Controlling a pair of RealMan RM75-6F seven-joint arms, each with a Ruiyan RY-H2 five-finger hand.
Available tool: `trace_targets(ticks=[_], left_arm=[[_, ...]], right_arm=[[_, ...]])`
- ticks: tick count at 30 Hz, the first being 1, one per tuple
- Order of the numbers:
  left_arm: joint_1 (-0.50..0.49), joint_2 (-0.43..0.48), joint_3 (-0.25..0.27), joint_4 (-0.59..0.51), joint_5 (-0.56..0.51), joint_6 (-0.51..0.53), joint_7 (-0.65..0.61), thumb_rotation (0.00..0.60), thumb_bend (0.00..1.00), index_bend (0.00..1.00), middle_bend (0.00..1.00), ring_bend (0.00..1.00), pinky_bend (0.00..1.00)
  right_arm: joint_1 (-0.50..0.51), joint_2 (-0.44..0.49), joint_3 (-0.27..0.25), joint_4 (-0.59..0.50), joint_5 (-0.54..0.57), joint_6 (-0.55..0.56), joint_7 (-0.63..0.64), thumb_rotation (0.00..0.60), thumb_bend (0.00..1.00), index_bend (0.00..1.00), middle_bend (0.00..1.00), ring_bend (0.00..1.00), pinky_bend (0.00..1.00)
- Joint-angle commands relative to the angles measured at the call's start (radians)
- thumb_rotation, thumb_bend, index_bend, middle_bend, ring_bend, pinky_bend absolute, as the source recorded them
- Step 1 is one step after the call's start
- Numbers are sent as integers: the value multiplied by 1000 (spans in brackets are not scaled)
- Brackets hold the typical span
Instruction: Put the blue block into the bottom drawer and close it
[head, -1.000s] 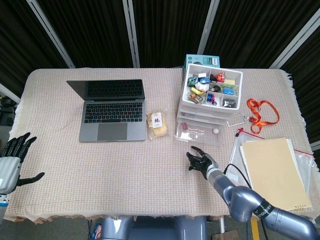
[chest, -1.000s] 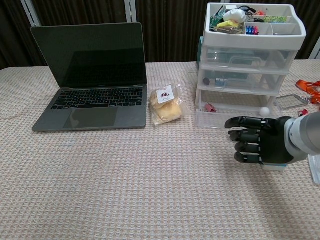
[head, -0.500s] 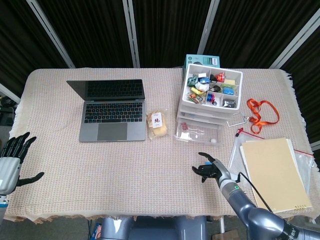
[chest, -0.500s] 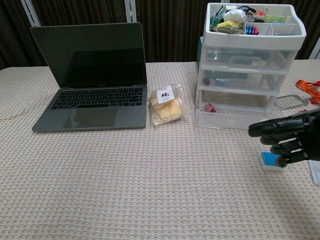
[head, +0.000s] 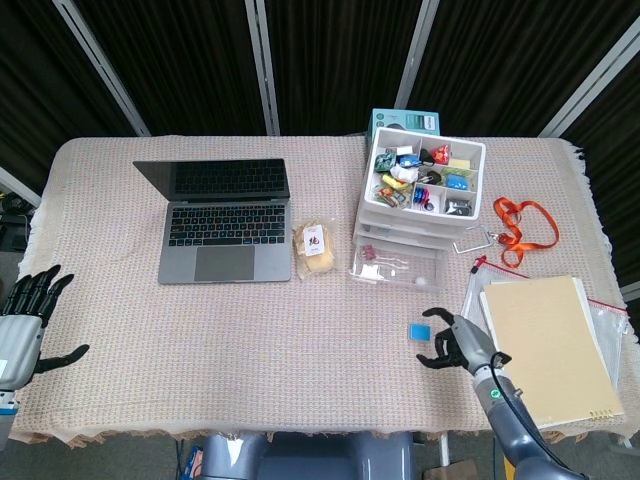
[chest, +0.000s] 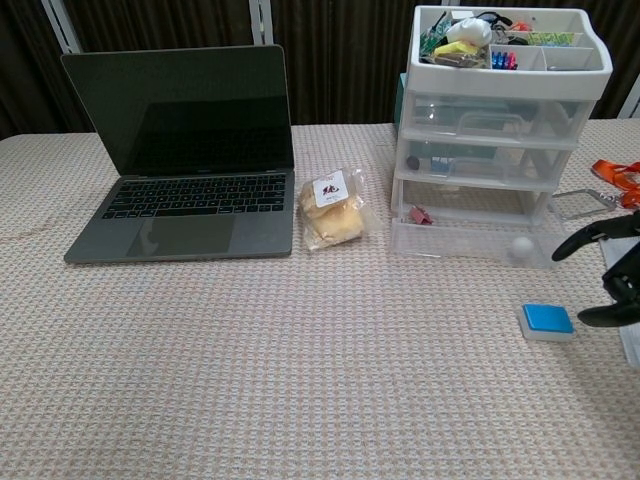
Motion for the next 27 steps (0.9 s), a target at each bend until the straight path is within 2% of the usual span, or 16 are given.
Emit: trace_targets(ticks=[1, 6, 10, 13, 27], left_arm=[[0, 1, 0, 0, -2, -2, 0, 600, 106, 93, 0, 0, 0], [-1, 3, 0, -2, -2, -4, -5, 600, 106, 93, 0, 0, 0], [-1, 4, 1, -5, -4, -8, -8, 600, 108, 93, 0, 0, 0], [-2, 5, 1, -8, -5, -9, -8, 600, 108, 93, 0, 0, 0], [-4, 9, 1, -19, -11, -19, -18, 600, 108, 97, 0, 0, 0]], right_arm=[[-5, -138, -117, 148, -186, 140, -146, 600, 102, 210, 795, 809, 680], [-1, -235, -143, 252, -254, 206, -205, 600, 99, 219, 803, 817, 680], [-1, -277, -144, 299, -264, 231, -224, 600, 131, 296, 809, 822, 680], [-3, -314, -143, 334, -282, 257, -235, 600, 142, 317, 812, 825, 679], [3, -381, -118, 385, -230, 258, -280, 600, 215, 362, 812, 826, 680]])
